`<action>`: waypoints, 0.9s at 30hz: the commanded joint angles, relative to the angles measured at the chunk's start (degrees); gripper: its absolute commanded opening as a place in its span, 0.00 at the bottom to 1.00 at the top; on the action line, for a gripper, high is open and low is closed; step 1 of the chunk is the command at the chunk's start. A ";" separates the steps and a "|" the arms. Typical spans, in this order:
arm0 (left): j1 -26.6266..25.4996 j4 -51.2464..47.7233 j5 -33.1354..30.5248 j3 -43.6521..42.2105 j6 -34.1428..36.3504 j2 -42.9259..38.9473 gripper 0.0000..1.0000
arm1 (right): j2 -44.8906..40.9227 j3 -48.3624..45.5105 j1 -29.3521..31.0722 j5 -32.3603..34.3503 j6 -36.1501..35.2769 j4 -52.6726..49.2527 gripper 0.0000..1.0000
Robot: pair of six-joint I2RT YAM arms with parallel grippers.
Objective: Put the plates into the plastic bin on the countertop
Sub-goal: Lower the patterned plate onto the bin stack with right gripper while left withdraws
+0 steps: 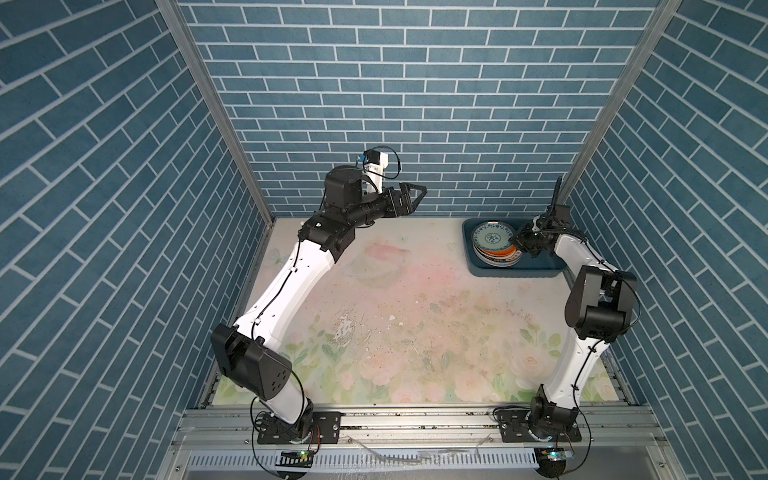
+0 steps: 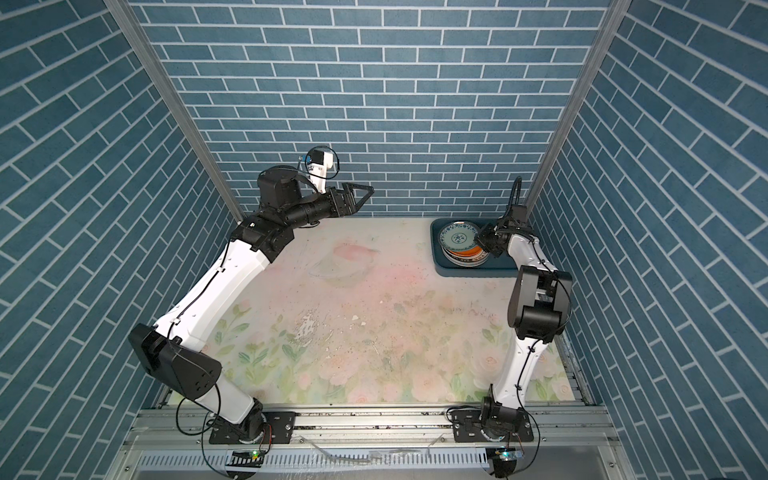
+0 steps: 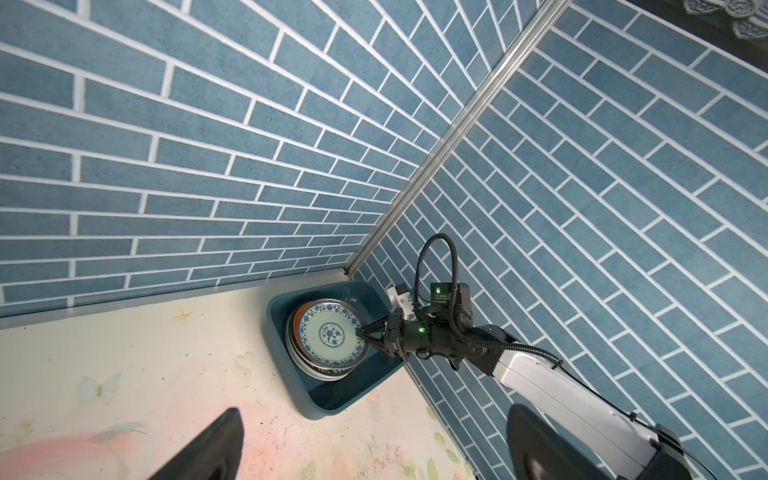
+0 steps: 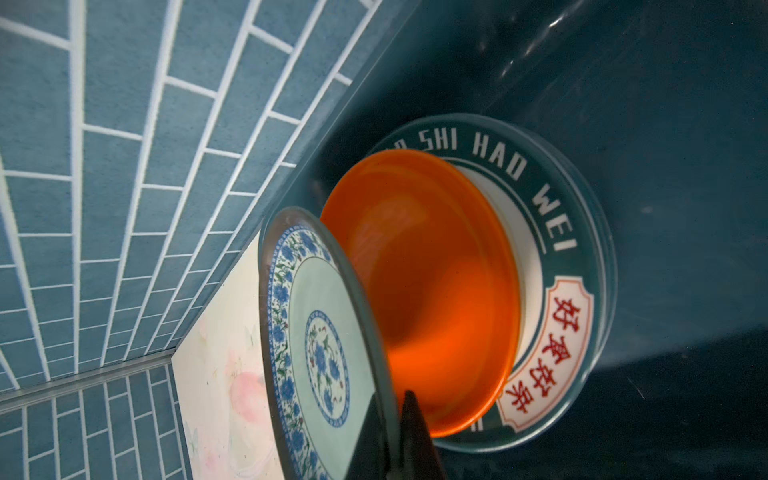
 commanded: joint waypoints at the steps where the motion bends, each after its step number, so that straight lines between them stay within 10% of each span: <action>1: 0.18 1.33 -1.31 -0.69 -0.08 -1.63 1.00 | 1.71 2.76 -0.51 0.72 -1.64 -0.45 0.00; 27: 0.18 1.22 -1.74 -2.58 -0.89 -2.73 1.00 | 6.85 6.11 -0.73 0.87 -3.25 -3.14 0.05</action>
